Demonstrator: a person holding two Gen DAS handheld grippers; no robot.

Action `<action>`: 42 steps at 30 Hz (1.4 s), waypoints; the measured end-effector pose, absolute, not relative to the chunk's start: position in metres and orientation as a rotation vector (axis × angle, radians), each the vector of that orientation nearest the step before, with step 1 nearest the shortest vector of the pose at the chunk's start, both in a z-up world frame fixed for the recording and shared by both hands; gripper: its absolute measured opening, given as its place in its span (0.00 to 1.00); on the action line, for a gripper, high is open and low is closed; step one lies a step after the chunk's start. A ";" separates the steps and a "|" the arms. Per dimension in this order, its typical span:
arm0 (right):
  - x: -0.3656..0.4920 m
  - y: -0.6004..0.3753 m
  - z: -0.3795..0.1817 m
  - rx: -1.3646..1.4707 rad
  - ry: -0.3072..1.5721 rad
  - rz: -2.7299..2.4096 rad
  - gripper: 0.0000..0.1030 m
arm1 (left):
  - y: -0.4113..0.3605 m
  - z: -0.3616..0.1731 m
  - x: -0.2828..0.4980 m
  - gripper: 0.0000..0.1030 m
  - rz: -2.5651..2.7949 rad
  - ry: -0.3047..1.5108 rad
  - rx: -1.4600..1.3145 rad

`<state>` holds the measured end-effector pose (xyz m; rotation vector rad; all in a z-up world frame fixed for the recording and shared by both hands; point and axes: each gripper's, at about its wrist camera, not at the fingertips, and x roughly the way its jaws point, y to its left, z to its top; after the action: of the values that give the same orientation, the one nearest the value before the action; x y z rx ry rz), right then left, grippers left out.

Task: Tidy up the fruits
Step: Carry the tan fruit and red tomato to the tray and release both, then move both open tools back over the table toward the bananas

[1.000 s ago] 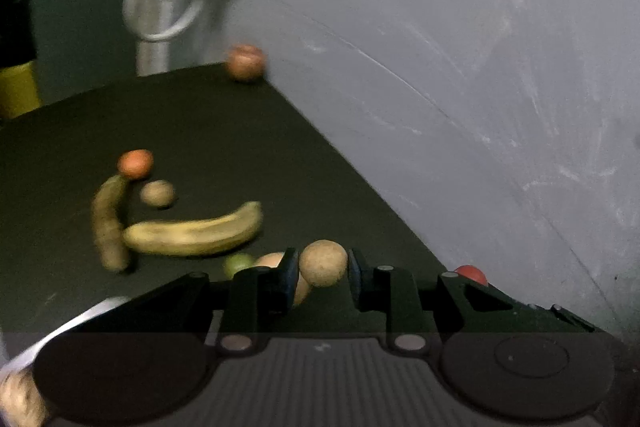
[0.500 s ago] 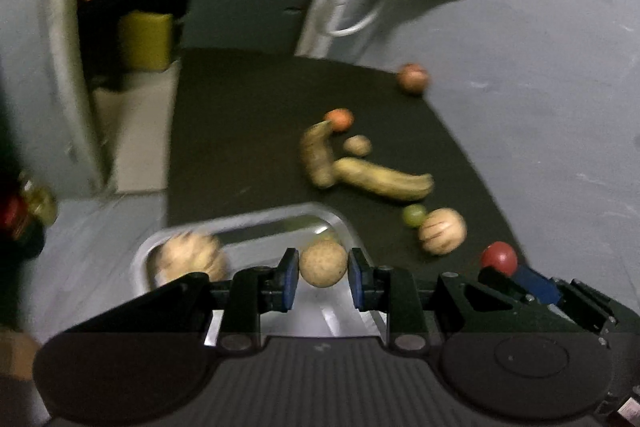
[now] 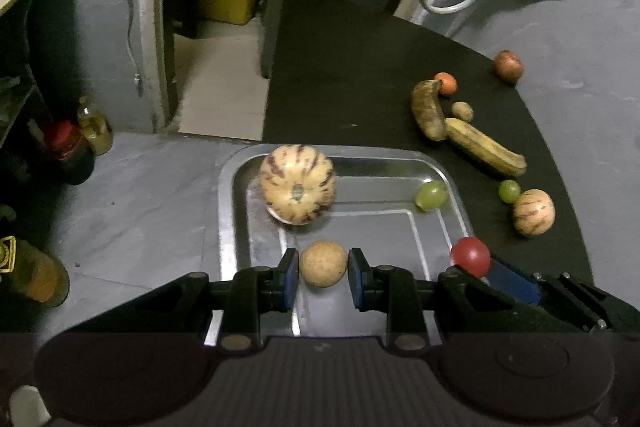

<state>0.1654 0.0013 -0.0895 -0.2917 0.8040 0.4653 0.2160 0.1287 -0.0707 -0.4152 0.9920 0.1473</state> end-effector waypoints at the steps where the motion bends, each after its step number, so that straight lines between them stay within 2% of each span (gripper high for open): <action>1: 0.166 0.002 -0.092 -0.296 0.814 0.470 0.29 | 0.129 -0.072 0.216 0.28 0.154 0.995 -0.410; 15: 0.173 0.001 -0.103 -0.322 0.851 0.496 0.32 | 0.131 -0.083 0.220 0.28 0.188 1.042 -0.413; 19: 0.169 0.000 -0.101 -0.336 0.843 0.529 0.45 | 0.131 -0.083 0.218 0.31 0.192 1.046 -0.420; 22: 0.161 -0.005 -0.094 -0.350 0.820 0.554 0.53 | 0.133 -0.079 0.213 0.42 0.198 1.032 -0.441; 25: 0.152 -0.013 -0.084 -0.343 0.791 0.564 0.62 | 0.136 -0.070 0.204 0.48 0.200 0.994 -0.476; 27: 0.146 -0.020 -0.077 -0.317 0.775 0.571 0.70 | 0.137 -0.062 0.196 0.55 0.200 0.966 -0.497; 29: 0.140 -0.025 -0.072 -0.295 0.765 0.573 0.74 | 0.137 -0.053 0.187 0.69 0.208 0.934 -0.511; 33: 0.127 -0.033 -0.063 -0.274 0.760 0.568 0.81 | 0.133 -0.040 0.172 0.75 0.207 0.908 -0.515; 40: 0.107 -0.049 -0.046 -0.246 0.752 0.517 0.93 | 0.125 -0.026 0.154 0.95 0.193 0.913 -0.474; 42: 0.099 -0.054 -0.038 -0.226 0.751 0.484 0.94 | 0.124 -0.024 0.147 0.97 0.177 0.923 -0.463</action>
<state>0.0990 -0.0543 -0.0381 -0.2255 0.7505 0.4841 0.1474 0.1241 -0.0238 -0.4625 0.9225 0.1766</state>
